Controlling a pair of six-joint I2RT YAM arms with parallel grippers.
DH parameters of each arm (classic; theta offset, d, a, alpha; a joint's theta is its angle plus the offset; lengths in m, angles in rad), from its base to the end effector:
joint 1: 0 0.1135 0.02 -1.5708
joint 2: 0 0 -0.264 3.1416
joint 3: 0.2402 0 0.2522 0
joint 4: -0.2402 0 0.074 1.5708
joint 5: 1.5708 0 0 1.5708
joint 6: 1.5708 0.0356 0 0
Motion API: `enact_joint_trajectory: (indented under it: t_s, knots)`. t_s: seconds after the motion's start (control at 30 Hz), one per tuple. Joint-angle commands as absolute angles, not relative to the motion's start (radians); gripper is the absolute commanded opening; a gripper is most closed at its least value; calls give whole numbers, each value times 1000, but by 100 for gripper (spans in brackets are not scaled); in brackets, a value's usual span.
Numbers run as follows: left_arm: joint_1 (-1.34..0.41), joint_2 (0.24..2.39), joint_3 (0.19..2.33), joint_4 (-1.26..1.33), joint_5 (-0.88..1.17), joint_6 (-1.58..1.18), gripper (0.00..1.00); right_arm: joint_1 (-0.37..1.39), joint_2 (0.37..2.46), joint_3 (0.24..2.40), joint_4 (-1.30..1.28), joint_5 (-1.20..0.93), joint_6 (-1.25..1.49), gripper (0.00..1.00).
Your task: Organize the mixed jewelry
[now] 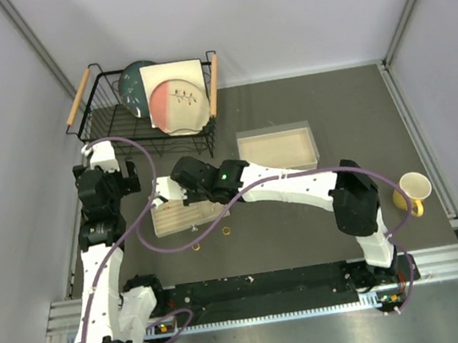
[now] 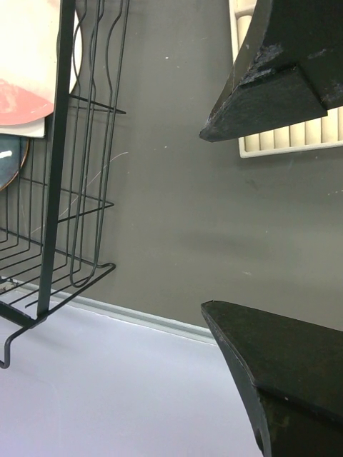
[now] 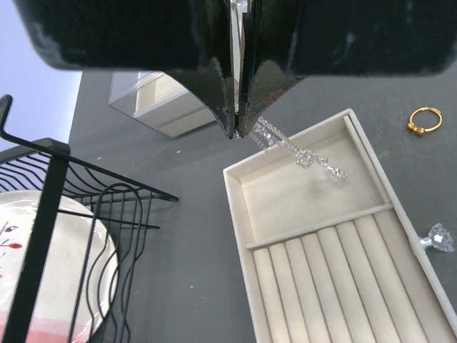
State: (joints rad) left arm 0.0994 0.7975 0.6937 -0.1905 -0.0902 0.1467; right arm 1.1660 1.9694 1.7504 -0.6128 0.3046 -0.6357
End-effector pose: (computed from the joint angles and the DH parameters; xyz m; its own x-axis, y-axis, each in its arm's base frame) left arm 0.1889 0.0221 0.3050 -0.3125 0.1151 -0.9429 -0.1404 0.9761 0.1657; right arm 0.1860 0.4070 0.2824 0.2392 -0.8800 -0.4104 -0.8144 0.0483 -0.5783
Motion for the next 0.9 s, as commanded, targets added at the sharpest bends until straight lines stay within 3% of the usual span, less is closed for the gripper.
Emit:
enact_joint_trajectory:
  t_s: [0.0, 0.87]
  knots:
    - [118, 805, 706, -124, -83, 130, 99, 1149, 2000, 1802, -572, 287, -632, 0]
    - [250, 848, 701, -58, -112, 74, 99, 1111, 2169, 1805, -456, 285, -676, 0]
